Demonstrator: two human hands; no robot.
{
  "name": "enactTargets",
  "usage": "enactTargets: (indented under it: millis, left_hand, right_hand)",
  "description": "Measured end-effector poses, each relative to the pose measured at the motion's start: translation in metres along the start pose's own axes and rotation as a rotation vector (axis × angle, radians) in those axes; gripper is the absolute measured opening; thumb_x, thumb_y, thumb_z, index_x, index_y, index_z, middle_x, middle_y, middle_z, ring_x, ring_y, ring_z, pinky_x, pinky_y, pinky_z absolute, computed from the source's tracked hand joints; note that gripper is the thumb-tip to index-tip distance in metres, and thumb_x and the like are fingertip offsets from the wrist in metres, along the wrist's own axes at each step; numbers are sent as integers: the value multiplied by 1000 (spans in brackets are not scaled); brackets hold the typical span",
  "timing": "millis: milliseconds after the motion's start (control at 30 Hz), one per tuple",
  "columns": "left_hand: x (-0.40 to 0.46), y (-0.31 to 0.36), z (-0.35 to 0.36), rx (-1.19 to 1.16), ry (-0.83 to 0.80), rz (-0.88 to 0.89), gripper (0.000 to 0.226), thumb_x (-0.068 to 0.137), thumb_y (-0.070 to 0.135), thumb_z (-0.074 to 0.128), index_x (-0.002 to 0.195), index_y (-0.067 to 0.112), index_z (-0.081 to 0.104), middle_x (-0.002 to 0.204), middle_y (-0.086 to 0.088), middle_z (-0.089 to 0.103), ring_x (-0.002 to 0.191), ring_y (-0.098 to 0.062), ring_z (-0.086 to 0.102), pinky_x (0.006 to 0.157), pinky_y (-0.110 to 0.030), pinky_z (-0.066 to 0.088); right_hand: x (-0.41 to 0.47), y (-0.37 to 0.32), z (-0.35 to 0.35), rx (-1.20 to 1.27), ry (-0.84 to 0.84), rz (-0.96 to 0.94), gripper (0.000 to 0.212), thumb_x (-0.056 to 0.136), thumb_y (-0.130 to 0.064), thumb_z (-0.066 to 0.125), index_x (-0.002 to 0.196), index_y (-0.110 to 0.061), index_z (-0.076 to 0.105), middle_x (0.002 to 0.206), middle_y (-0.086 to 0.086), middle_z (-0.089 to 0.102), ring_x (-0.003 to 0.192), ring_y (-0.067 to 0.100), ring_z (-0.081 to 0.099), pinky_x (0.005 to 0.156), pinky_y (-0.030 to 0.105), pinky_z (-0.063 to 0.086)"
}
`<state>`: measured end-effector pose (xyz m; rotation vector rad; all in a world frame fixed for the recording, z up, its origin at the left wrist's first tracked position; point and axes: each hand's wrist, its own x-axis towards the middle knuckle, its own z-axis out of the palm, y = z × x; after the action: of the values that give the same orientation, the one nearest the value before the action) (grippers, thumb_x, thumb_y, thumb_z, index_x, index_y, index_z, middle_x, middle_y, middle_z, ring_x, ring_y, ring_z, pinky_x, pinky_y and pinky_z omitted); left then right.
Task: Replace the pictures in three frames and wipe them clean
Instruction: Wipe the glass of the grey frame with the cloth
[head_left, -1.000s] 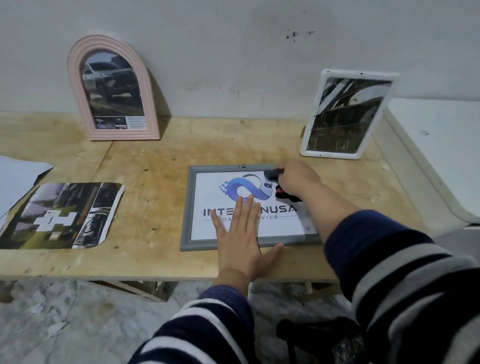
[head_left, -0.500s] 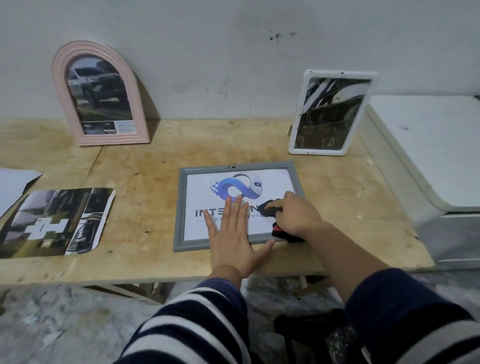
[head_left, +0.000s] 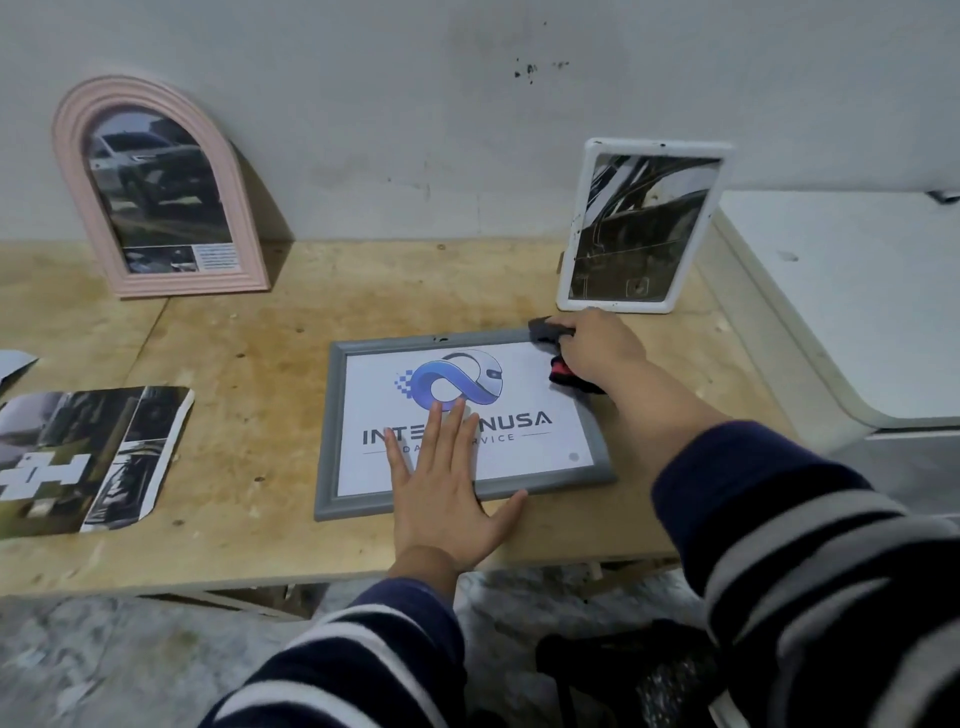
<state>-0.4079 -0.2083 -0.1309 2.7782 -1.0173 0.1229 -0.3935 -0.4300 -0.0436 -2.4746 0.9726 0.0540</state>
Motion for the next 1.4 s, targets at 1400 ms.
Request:
enactTargets:
  millis: [1400]
  left_hand:
    - [-1,-1,6,-12,46,35,91,80,77,35,148,17,36,159,3,24,148,-17,16,116,-58,9]
  right_hand:
    - [12,30,27,118,222,199,43,97,-20,42,140,-20,44,119,3,50,89,27,54,68,33,39]
